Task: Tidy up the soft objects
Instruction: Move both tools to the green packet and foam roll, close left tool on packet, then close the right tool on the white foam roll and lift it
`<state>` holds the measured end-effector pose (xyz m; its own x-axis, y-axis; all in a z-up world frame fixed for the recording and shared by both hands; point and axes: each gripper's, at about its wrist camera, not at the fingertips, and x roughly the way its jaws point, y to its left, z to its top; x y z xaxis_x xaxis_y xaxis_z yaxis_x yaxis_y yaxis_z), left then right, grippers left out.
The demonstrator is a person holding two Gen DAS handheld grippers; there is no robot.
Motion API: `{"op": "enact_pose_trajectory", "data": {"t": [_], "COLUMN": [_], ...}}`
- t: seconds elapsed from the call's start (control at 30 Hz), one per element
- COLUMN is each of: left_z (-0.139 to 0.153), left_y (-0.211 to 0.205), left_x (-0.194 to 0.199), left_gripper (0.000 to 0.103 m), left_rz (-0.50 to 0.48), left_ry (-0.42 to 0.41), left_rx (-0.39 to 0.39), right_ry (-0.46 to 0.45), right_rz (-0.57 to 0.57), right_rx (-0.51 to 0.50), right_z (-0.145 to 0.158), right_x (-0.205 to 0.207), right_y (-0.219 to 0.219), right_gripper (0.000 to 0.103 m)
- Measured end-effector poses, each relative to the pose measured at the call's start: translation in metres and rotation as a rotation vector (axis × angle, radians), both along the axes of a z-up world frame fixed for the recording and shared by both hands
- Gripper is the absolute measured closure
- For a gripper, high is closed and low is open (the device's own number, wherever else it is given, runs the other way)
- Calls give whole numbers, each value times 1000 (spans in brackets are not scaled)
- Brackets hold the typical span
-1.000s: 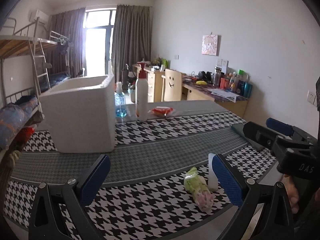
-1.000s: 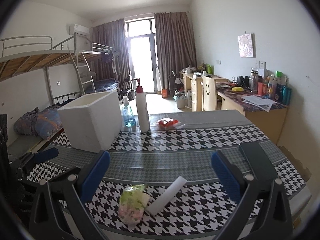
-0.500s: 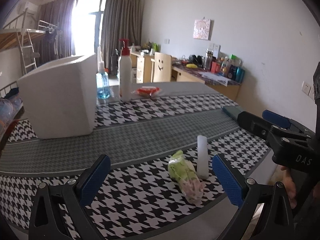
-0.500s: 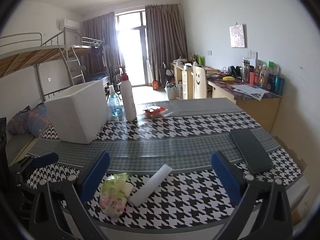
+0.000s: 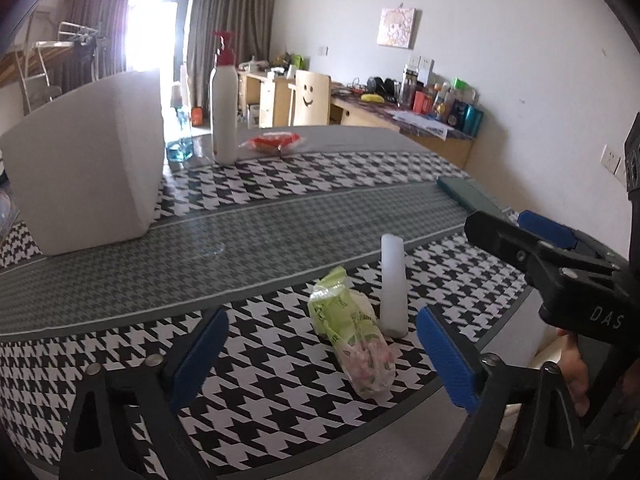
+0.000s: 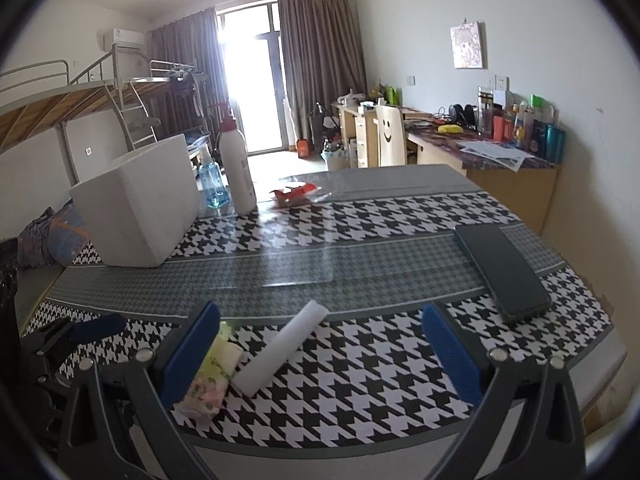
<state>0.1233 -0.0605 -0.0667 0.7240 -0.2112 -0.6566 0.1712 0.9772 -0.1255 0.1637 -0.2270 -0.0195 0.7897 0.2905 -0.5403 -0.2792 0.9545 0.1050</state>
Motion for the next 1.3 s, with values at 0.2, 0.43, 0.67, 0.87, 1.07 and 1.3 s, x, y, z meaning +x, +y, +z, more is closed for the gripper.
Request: {"op": "enact_pose_trajectory", "data": {"t": [0.2, 0.43, 0.67, 0.87, 1.07, 1.3], "left_z": [-11, -19, -23, -29, -28, -15], "left_y": [-6, -7, -13, -24, -22, 4], "left_x": [8, 12, 15, 18, 19, 15], "left_gripper": [20, 35, 46, 60, 72, 74], "left_rz": [-24, -37, -67, -89, -104, -39], "left_ry": [53, 93, 119, 132, 117, 49], "left_rx": [-9, -16, -27, 1, 1, 21], "right_ry": [21, 68, 90, 96, 118, 190], "right_rz": [0, -3, -6, -1, 11, 43], "right_rx": [-9, -23, -20, -22, -22, 8], "right_z": [-6, -17, -23, -27, -33, -42], "right_x": [2, 10, 12, 13, 14, 23], "right_y": [-2, 2, 1, 3, 9, 19], "right_gripper": [1, 1, 1, 1, 1, 1]}}
